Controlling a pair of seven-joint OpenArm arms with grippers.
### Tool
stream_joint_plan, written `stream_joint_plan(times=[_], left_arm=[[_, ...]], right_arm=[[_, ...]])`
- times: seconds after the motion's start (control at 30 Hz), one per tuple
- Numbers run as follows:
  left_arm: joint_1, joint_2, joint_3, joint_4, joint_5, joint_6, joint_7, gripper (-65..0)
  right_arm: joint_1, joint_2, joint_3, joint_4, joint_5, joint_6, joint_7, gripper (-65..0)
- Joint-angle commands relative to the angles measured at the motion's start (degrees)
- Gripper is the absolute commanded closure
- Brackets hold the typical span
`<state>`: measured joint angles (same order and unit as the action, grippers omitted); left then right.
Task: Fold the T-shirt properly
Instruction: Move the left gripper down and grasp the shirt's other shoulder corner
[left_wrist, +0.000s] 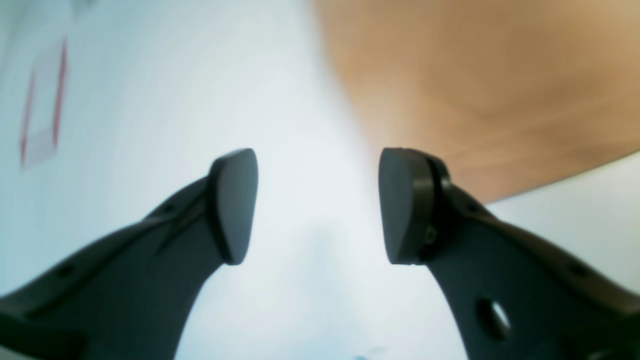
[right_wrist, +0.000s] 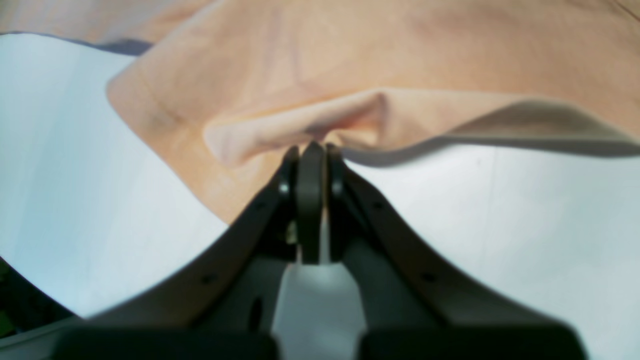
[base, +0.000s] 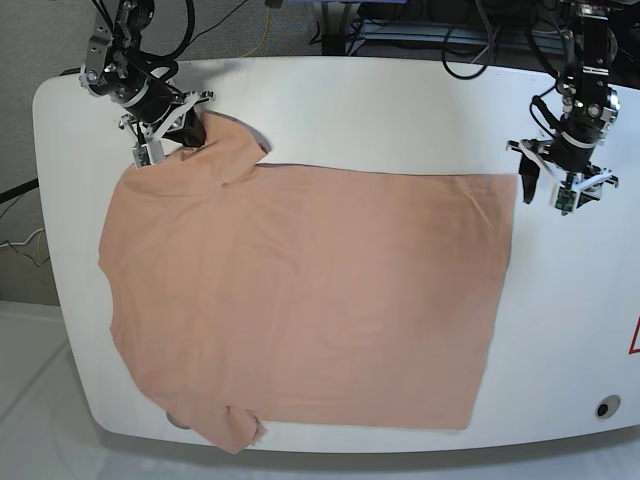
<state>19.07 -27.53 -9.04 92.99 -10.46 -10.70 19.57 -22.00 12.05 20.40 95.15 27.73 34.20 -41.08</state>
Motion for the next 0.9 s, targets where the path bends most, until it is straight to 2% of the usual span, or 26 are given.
stream_joint_plan(times=[0.0, 0.2, 0.4, 0.47, 0.67, 0.87], left_arm=[[-2.4, -1.7, -0.8, -4.0, -3.9, -0.1, 0.3, -37.8], [-7.3, -2.4, -1.2, -15.5, -11.8, -2.6, 3.9, -37.0], [-11.1, -2.3, -1.2, -22.7, -16.2, -5.1, 6.5, -37.9], [-13.7, -2.8, -2.1, -26.9, -20.3, -6.5, 6.7, -39.1], [-15.8, -2.8, -1.9, -31.0, -23.4, -7.7, 7.3, -39.2], [-17.0, -2.2, -0.3, -32.3, -24.3, -6.6, 7.6, -38.1]], right_arm=[[0.0, 0.6, 0.1, 0.7, -0.2, 0.0, 0.1, 0.0], [0.9, 0.4, 0.4, -0.2, 0.1, 0.4, -0.2, 0.0], [1.1, 0.5, 0.4, -0.4, 0.0, 0.5, -0.2, 0.0], [0.8, 0.6, 0.2, 0.2, -0.4, 1.3, 0.0, 0.0], [0.7, 0.7, 0.2, 0.2, -0.8, 1.3, 0.1, 0.0], [1.2, 0.5, 0.5, 0.2, -0.3, 1.7, 0.2, 0.0]])
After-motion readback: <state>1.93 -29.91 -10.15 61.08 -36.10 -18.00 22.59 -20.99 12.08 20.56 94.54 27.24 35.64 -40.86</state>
